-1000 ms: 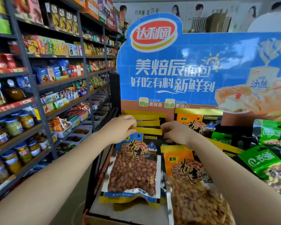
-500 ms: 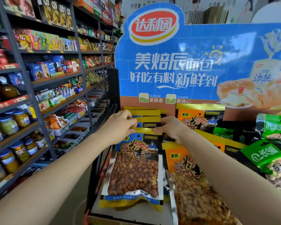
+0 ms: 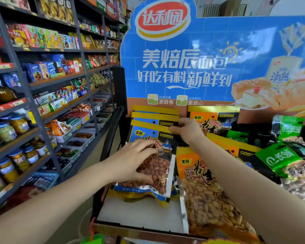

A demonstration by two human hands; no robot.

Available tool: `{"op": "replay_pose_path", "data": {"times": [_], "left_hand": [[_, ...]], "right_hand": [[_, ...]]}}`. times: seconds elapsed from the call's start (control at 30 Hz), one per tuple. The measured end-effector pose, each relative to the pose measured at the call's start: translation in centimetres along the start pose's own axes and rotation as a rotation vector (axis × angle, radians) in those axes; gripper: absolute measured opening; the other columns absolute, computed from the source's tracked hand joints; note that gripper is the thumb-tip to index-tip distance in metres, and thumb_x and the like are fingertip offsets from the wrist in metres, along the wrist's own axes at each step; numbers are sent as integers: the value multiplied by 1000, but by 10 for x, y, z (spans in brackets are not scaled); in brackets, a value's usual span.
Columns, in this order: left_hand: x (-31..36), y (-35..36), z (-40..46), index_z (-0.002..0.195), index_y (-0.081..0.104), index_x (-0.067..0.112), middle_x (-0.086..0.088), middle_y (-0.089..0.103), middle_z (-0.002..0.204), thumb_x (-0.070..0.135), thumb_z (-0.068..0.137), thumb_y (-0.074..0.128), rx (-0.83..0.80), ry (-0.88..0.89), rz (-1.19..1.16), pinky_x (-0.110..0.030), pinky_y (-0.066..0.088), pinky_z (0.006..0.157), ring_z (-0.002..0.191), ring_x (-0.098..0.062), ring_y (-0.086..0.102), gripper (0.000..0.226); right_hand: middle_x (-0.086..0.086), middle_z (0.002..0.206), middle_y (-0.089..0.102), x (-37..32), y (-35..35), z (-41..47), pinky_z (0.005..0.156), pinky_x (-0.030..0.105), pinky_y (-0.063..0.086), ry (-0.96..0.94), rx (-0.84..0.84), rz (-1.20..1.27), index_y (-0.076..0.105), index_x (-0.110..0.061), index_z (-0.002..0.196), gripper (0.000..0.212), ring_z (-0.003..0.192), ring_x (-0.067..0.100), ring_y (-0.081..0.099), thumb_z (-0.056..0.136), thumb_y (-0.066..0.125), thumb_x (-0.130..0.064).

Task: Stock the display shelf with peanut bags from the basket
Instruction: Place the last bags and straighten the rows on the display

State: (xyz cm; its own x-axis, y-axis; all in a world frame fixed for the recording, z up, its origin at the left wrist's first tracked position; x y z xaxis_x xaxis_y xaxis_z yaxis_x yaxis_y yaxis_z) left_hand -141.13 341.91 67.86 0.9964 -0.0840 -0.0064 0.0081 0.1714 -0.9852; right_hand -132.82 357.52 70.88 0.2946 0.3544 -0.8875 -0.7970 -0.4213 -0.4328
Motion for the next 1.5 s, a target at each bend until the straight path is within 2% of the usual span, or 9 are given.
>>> {"op": "replay_pose_path", "data": {"times": [0.1,0.43,0.6,0.7,0.8,0.97,1.07,1.3,1.5], "left_hand": [[-3,14,-8,147,7,28,9,-9,155,61,69,61,-116,-62,-68,-27,-7,109,135,-3,-14,100],[5,17,-8,146,10,26,-3,1,157,55,70,68,104,-134,50,-34,-9,107,143,-22,-6,100],[11,19,-3,138,33,14,-10,27,143,63,52,74,199,-111,279,-48,19,102,130,-28,20,107],[4,14,5,136,35,14,-9,30,142,55,47,81,228,-151,302,-52,26,102,129,-29,25,108],[-8,14,11,137,35,17,-11,44,141,50,45,85,197,-211,313,-51,39,99,128,-29,28,110],[-4,16,14,138,33,16,-13,44,141,46,49,84,167,-239,303,-47,28,104,129,-35,38,107],[4,14,17,144,24,20,-7,23,151,48,73,60,220,-258,91,-47,13,114,139,-30,16,84],[36,15,40,136,39,16,-5,36,145,49,81,35,288,-75,-4,-43,28,112,134,-22,26,64],[62,4,54,141,31,20,4,39,140,44,92,43,292,-31,-291,-28,30,105,130,-12,35,56]], "right_hand": [[21,86,62,-11,8,2,71,45,52,-59,35,-130,61,4,89,20,82,35,61,87,62,-16],[25,70,49,-16,5,-2,61,34,37,-114,91,92,53,4,72,24,64,23,46,85,62,-14],[35,93,62,-20,5,-4,77,59,53,-120,14,201,59,5,86,20,84,45,63,89,57,-14],[21,68,54,-28,-3,-4,63,38,51,-161,40,317,50,-2,66,26,60,20,54,90,56,-10],[2,79,49,-26,-10,2,73,32,44,-115,73,352,44,-13,85,20,75,14,51,85,64,-11],[10,102,65,-35,-30,7,82,41,53,-200,-22,10,41,-17,102,35,89,24,63,82,69,-15],[12,104,67,-33,-59,-4,81,40,50,-284,-53,-252,56,-10,100,21,91,26,62,83,66,-17],[6,128,59,17,-62,-47,95,31,40,-305,-486,-783,56,-11,125,40,114,23,55,89,58,-27],[-10,77,56,1,-83,-64,61,10,36,-450,-401,-636,62,-11,88,9,68,-5,53,86,59,-4]]}}
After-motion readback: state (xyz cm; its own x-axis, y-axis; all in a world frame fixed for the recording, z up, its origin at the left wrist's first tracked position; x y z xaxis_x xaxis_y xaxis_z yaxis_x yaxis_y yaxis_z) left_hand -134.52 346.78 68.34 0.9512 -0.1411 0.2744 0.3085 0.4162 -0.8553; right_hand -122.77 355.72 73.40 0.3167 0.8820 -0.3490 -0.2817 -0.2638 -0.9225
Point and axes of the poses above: each hand's wrist, its own z-axis towards the middle knuckle, its own y-axis out of the palm, x = y × z, the point moved 7 cm from there along z, towards the middle knuckle
